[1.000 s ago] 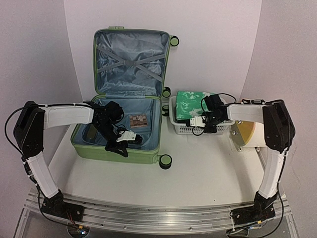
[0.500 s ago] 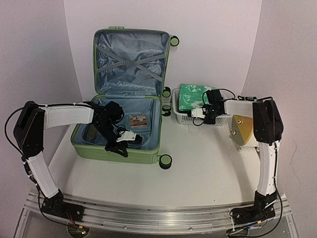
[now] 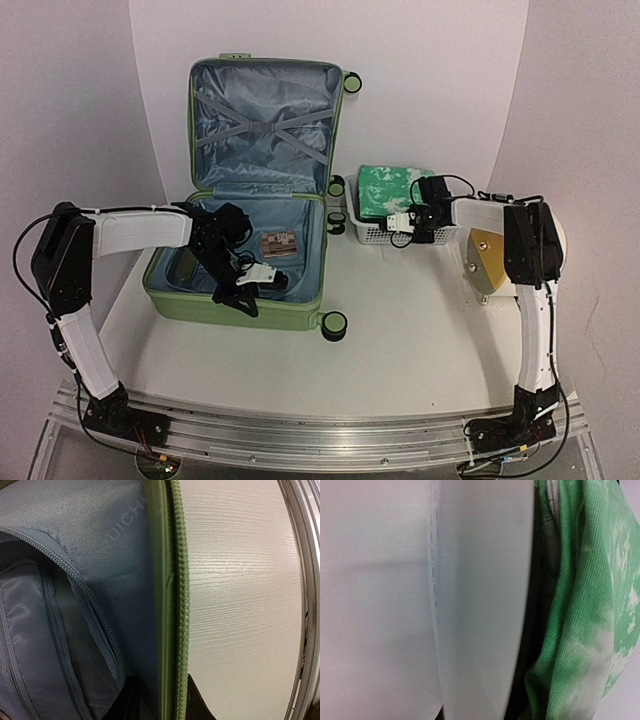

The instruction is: Open, take out, and arrange the luggage

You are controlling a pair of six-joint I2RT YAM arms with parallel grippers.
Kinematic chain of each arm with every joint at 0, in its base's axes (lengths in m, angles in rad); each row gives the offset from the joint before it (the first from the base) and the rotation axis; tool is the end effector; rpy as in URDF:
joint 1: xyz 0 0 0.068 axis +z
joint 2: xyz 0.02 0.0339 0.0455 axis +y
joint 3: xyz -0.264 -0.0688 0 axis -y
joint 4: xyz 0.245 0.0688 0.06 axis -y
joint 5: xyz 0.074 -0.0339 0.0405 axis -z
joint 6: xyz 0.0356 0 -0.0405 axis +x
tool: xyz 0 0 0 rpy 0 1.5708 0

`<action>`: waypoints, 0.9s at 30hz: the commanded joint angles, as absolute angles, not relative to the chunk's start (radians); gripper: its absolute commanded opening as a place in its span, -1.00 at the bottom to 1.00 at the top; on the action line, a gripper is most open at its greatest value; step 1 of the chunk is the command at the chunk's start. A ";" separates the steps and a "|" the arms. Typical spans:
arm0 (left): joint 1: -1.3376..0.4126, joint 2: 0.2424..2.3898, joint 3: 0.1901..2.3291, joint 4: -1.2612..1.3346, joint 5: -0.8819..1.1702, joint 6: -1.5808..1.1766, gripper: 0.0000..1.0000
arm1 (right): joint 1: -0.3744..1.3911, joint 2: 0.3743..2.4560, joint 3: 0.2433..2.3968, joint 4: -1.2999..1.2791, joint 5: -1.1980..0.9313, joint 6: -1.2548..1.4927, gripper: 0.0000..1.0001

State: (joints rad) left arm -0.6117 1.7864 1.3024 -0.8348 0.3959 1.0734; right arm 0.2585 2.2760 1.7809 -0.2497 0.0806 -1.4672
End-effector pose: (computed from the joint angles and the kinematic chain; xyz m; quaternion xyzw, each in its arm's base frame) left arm 0.2769 -0.2110 0.2070 0.7424 0.6289 -0.1617 0.1646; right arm 0.4993 0.1291 0.1767 -0.6847 0.6074 -0.2582 0.3090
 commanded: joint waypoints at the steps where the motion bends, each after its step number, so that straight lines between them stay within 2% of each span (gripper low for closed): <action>1: -0.582 1.819 1.316 -0.859 0.290 1.077 -0.59 | 0.233 2.285 1.813 -0.066 0.214 -1.456 -1.00; 5: -0.582 1.815 1.319 -0.864 0.296 1.076 -0.56 | 0.235 2.275 1.803 -0.067 0.246 -1.362 -0.97; 6: -0.582 1.815 1.321 -0.865 0.297 1.077 -0.54 | 0.238 2.267 1.794 -0.067 0.247 -1.352 -0.83; 7: -0.582 1.816 1.324 -0.866 0.298 1.078 -0.51 | 0.242 2.256 1.782 -0.066 0.247 -1.348 -0.61; 8: -0.582 1.817 1.329 -0.867 0.300 1.078 -0.47 | 0.245 2.243 1.768 -0.066 0.246 -1.348 -0.24; 10: -0.582 1.821 1.338 -0.872 0.304 1.079 -0.40 | 0.256 2.213 1.754 -0.065 0.241 -1.336 0.31; 13: -0.582 1.823 1.350 -0.880 0.307 1.080 -0.34 | 0.276 2.160 1.745 -0.063 0.229 -1.296 0.91; 20: -0.582 1.818 1.384 -0.891 0.299 1.074 -0.06 | 0.315 1.982 1.700 -0.082 0.204 -1.083 0.97; 27: -0.582 1.791 1.403 -0.919 0.298 1.053 0.23 | 0.319 1.788 1.688 -0.324 0.221 -0.782 0.96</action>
